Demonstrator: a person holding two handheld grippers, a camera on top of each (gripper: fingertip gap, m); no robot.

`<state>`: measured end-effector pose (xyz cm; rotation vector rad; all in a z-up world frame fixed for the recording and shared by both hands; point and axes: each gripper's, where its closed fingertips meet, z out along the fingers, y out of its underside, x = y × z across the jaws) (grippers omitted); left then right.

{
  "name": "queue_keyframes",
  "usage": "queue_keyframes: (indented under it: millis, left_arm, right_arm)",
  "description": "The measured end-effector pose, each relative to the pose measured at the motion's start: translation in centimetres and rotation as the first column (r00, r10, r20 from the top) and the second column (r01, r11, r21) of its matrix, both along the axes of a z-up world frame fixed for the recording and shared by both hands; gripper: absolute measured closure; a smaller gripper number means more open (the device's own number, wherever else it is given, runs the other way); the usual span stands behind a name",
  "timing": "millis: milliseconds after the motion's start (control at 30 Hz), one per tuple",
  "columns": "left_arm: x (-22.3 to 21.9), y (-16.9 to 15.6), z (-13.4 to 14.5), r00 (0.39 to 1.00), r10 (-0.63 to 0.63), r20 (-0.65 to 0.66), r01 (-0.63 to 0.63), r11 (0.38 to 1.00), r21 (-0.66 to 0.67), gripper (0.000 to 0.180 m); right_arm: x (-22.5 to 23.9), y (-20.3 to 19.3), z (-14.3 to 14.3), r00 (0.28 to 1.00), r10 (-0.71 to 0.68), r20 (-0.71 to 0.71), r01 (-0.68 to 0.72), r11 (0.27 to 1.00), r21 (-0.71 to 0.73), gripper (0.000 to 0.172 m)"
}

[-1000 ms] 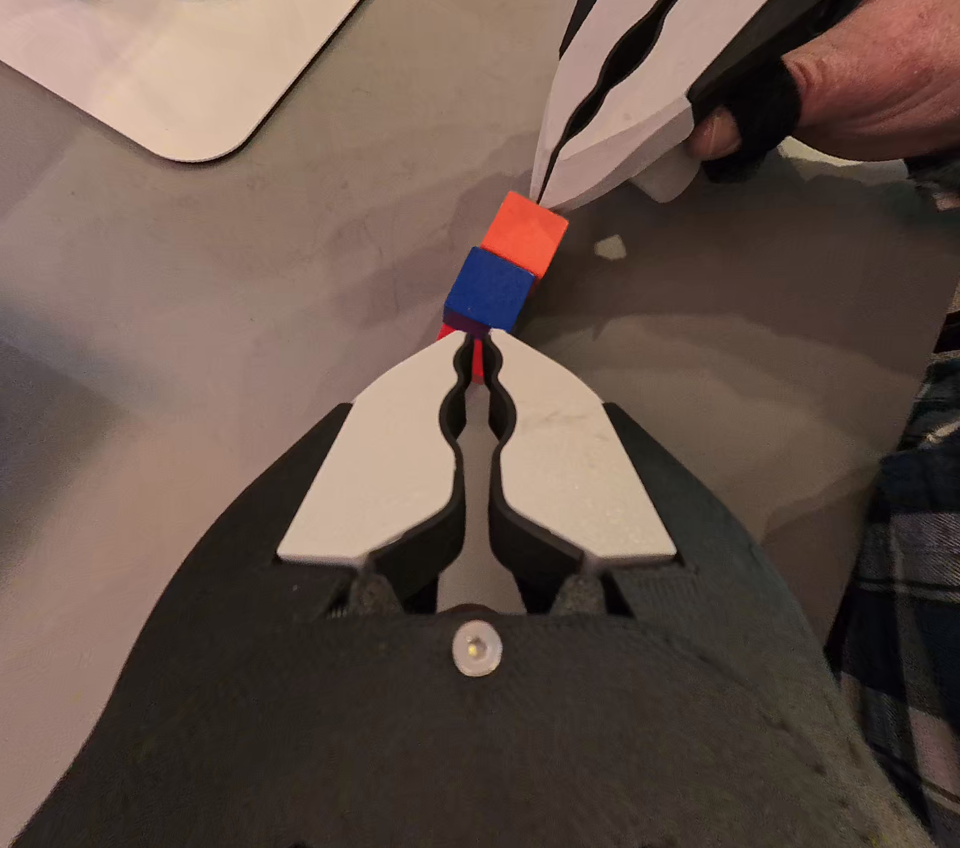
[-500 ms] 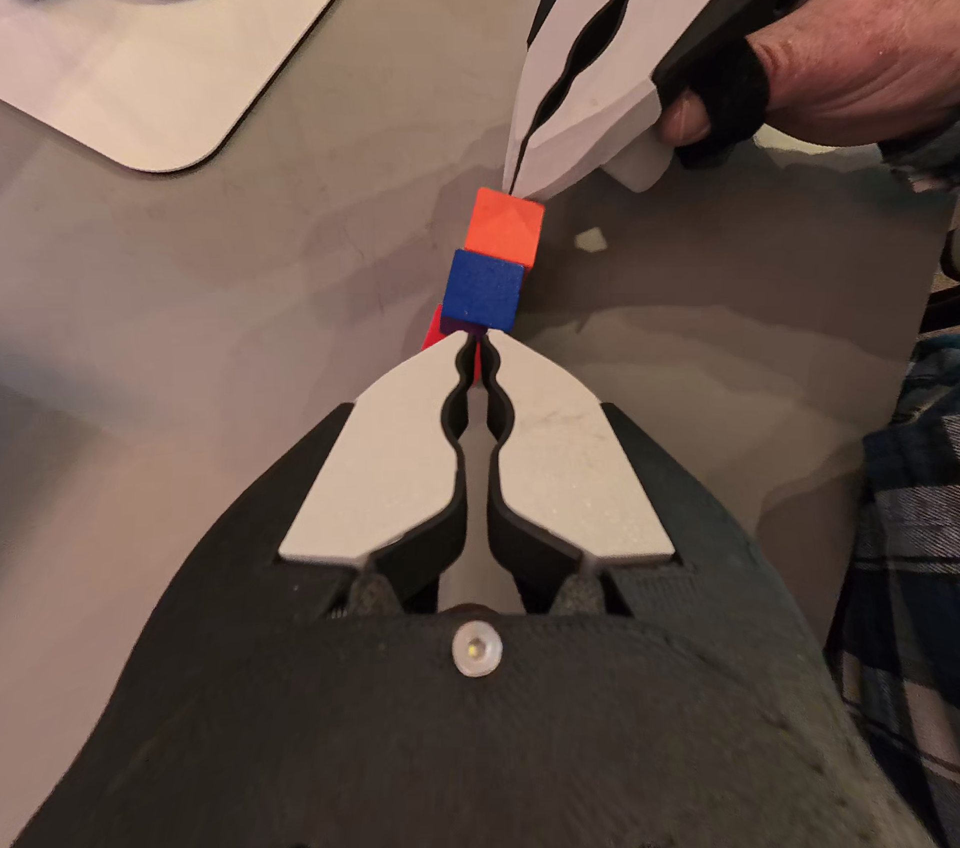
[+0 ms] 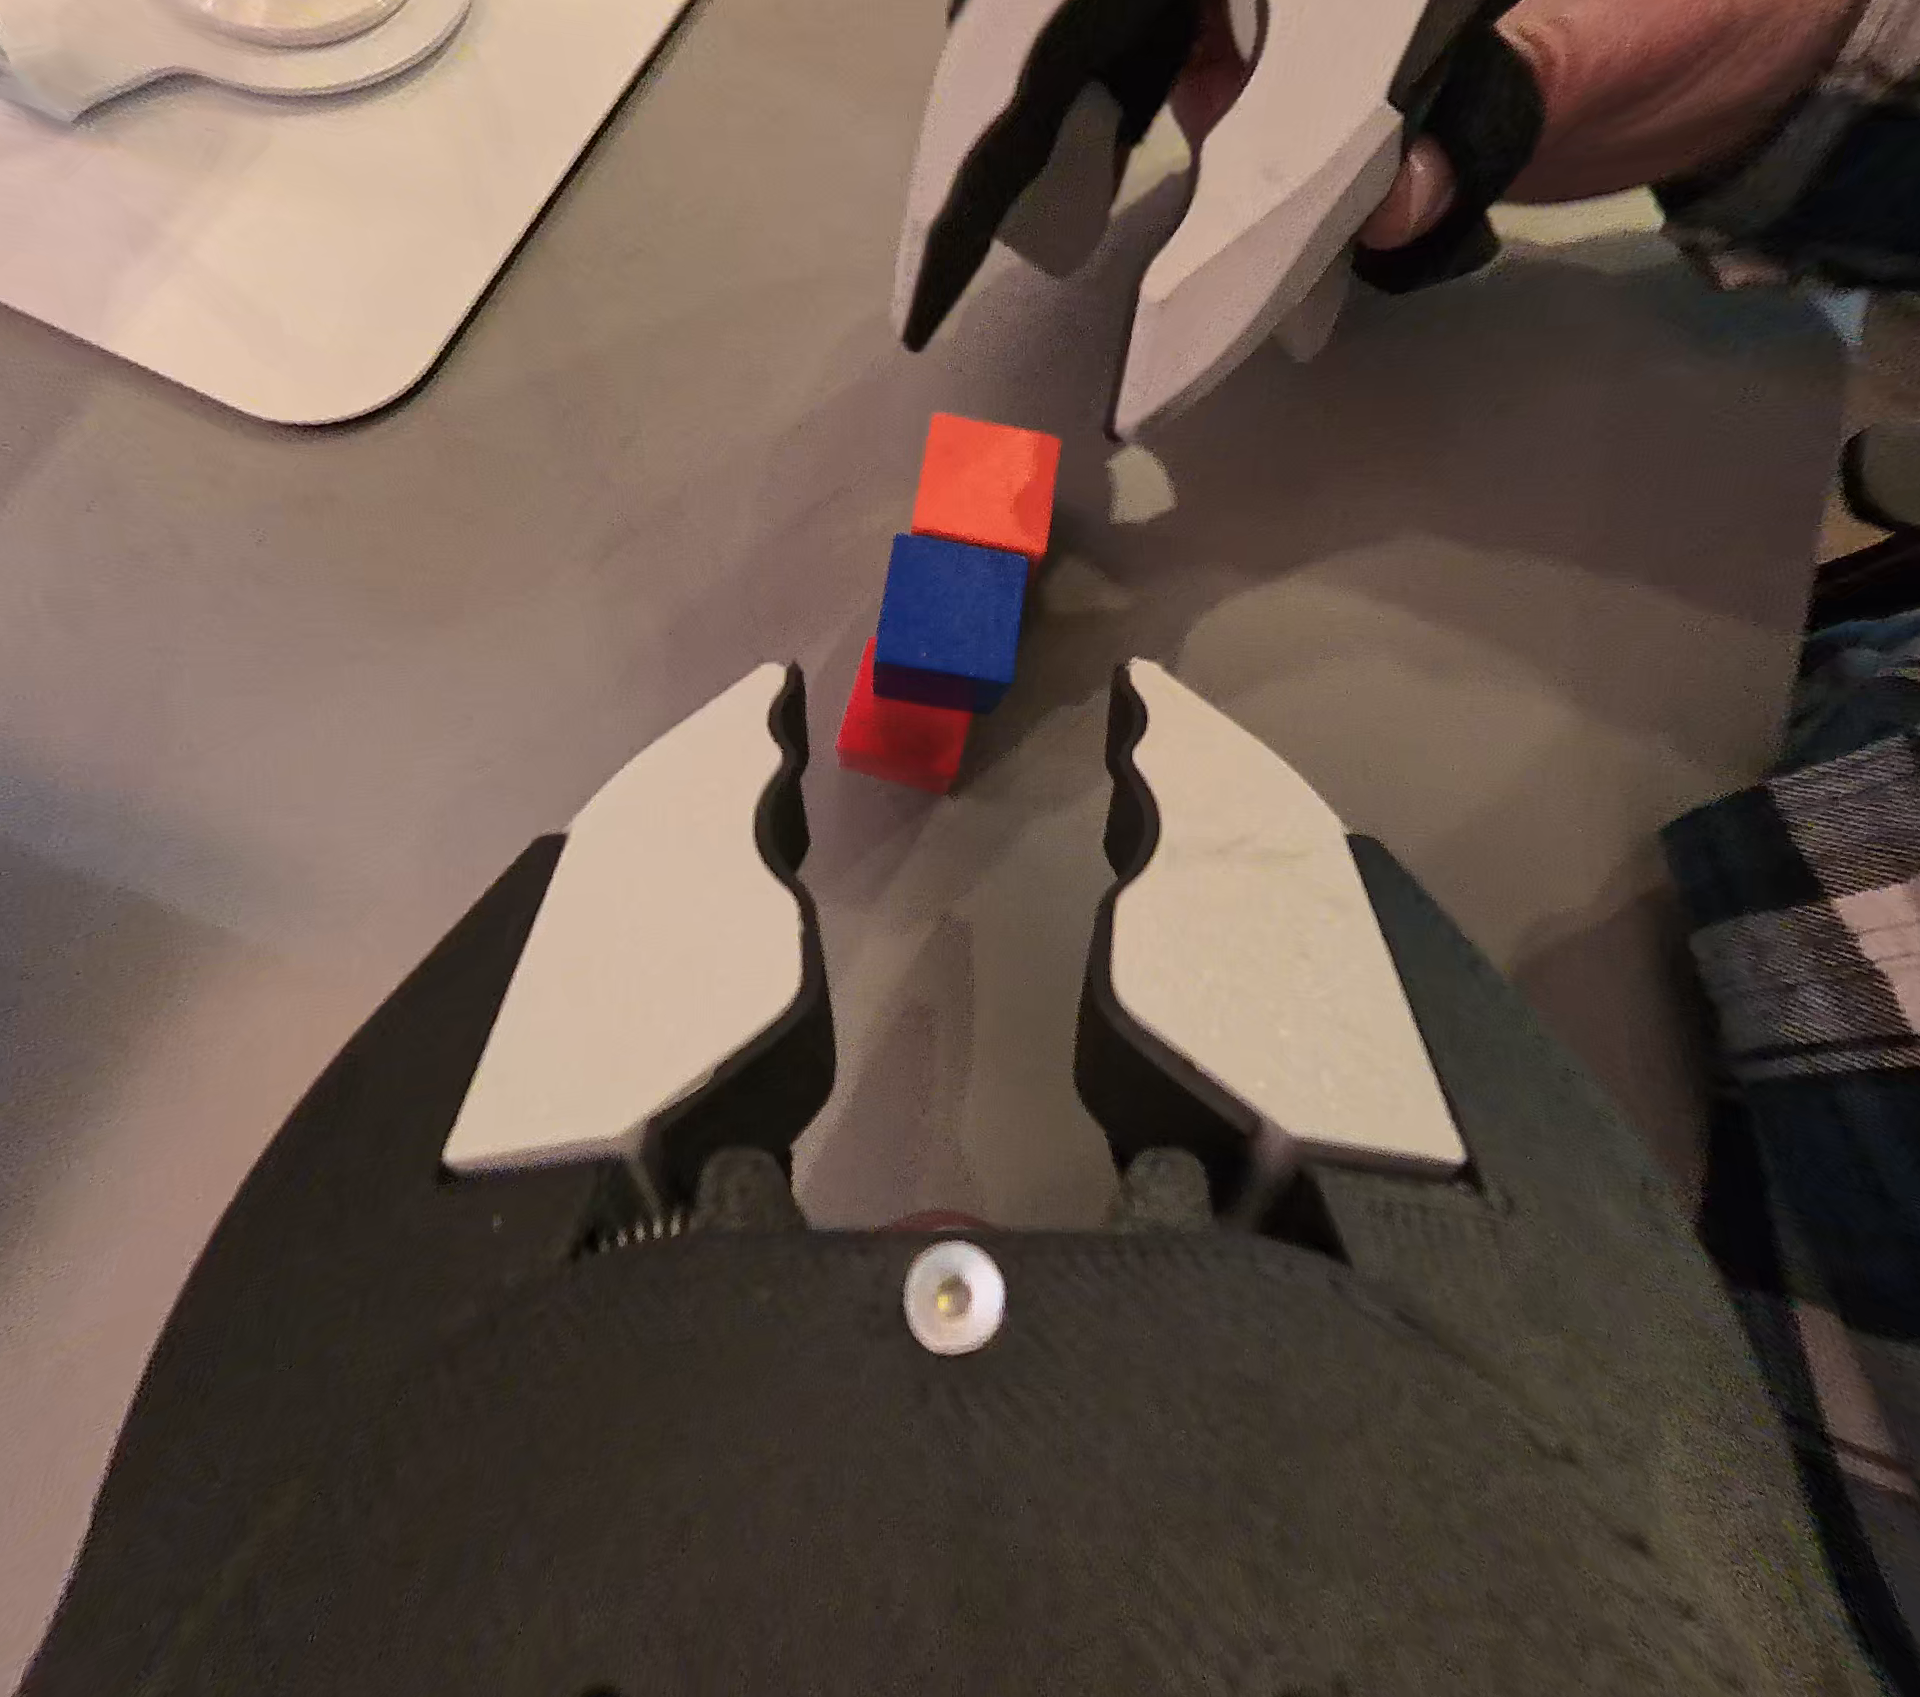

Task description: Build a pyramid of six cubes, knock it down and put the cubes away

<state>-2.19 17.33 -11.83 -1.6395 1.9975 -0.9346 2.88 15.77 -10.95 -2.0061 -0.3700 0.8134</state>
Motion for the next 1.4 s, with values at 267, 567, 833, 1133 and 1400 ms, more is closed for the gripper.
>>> queue_keyframes:
  millis: [267,567,833,1133,1400]
  left_arm:
    - [1.1,-0.1,-1.1,1.0,-0.012,0.006,0.012,1.0,0.026,0.135]
    - [1.2,-0.3,-1.3,0.998,-0.053,0.028,0.052,0.999,0.015,0.152]
    - [1.3,-0.2,-1.3,0.995,-0.096,0.029,0.096,0.995,0.016,0.152]
    - [1.1,-0.4,-1.7,0.994,-0.111,0.008,0.111,0.994,0.007,0.144]
    - [1.0,-0.2,-1.6,0.994,-0.103,0.023,0.102,0.995,0.015,0.147]
  right_arm:
    - [-1.4,0.8,-0.6,0.97,0.185,0.155,-0.194,0.98,0.046,0.12]
    - [-1.8,0.3,-1.1,0.951,0.243,0.189,-0.252,0.967,0.027,0.14]
    - [-1.6,0.3,-1.0,0.954,0.234,0.187,-0.243,0.97,0.025,0.14]
    - [-1.6,0.1,-1.0,0.952,0.24,0.19,-0.247,0.969,0.014,0.126]
    - [-1.8,-0.3,-1.0,0.947,0.258,0.19,-0.264,0.965,0.006,0.136]
